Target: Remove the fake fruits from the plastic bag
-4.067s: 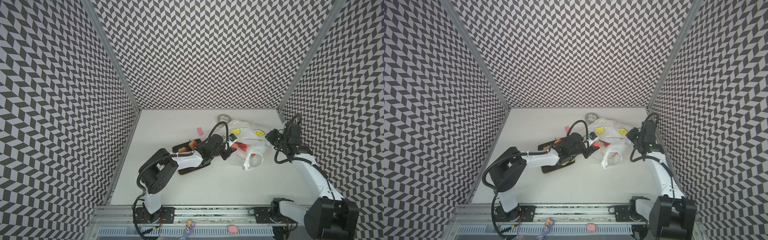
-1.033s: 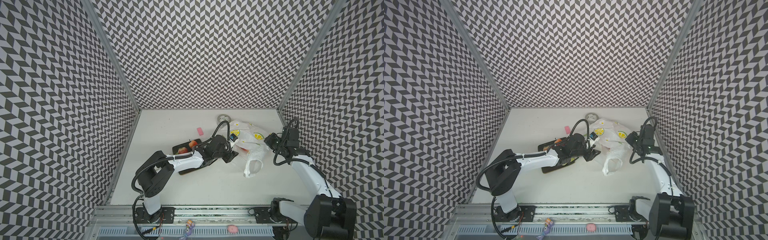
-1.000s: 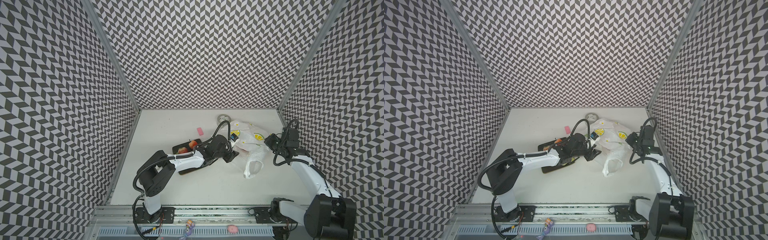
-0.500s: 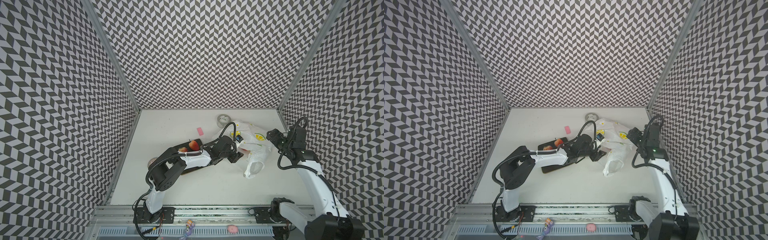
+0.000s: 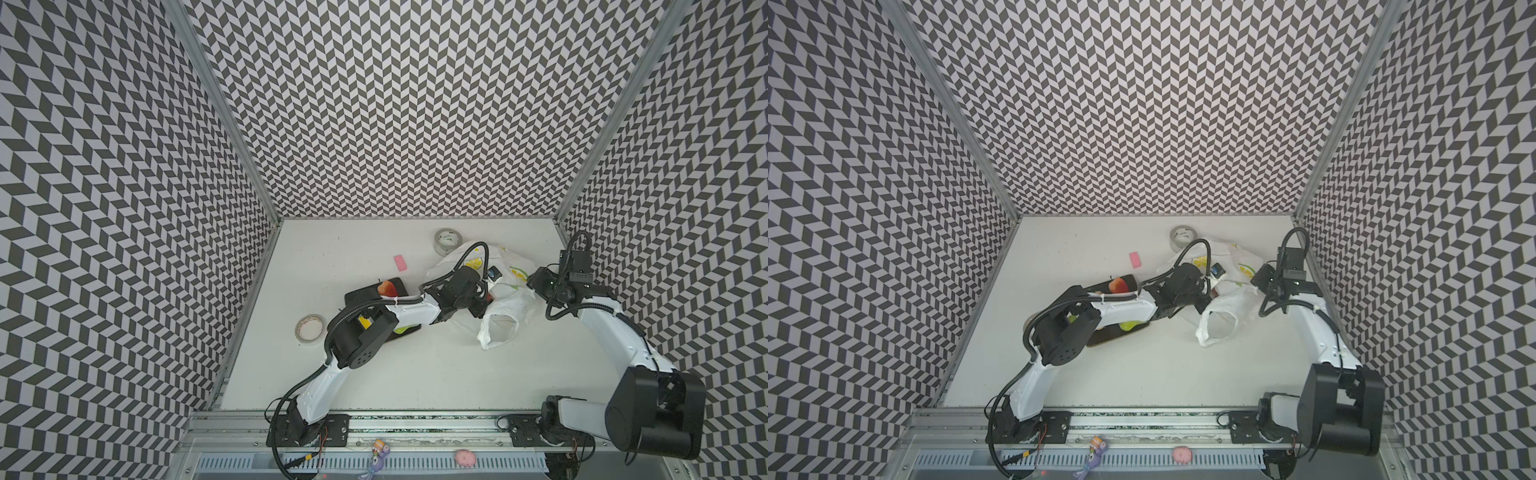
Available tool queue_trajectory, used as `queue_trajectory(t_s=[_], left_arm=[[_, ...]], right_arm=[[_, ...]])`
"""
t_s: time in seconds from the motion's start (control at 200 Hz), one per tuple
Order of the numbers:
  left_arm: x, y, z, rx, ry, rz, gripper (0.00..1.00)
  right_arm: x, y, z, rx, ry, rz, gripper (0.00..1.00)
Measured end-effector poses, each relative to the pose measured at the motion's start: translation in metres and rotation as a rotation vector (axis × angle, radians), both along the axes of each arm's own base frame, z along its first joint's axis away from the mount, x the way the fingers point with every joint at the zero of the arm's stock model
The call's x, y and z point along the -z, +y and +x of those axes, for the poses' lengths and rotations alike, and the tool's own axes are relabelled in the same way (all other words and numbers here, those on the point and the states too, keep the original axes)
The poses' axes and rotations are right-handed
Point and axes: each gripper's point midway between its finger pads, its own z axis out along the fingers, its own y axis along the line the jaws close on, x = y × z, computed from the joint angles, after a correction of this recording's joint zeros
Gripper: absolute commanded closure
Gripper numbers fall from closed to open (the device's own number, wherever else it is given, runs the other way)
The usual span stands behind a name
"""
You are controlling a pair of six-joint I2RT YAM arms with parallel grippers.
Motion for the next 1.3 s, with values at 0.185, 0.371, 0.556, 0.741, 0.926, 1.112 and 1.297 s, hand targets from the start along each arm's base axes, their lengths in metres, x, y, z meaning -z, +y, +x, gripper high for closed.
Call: queue_trajectory(t_s=[0.185,0.371,0.556,0.741,0.926,1.112,1.297], left_arm=[[-0.003,-0.014,0.01,0.048,-0.101,0.016,0.17],[0.004,-0.028,0.03,0.067,-0.168,0.027,0.15],[0.027,-0.041,0.046,0.067,-0.165,0.061,0.15],[0.036,-0.037,0.045,0.064,-0.136,0.09,0.19],[0.054,-0.029,0.037,0.06,-0.046,0.139,0.24],[0.068,-0.022,0.03,0.035,0.036,0.175,0.3],[0.071,-0.021,0.029,0.007,0.059,0.173,0.45]], right_arm=[[-0.001,0.004,0.001,-0.033,-0.008,0.006,0.8],[-0.001,0.008,0.001,-0.053,-0.01,0.017,0.83],[-0.005,0.009,0.002,-0.062,-0.012,0.017,0.84],[-0.017,0.009,0.009,-0.063,-0.042,0.015,0.84],[-0.017,0.009,0.009,-0.06,-0.043,0.02,0.84],[-0.018,0.01,0.009,-0.058,-0.044,0.026,0.84],[-0.019,0.01,0.008,-0.055,-0.048,0.029,0.85]])
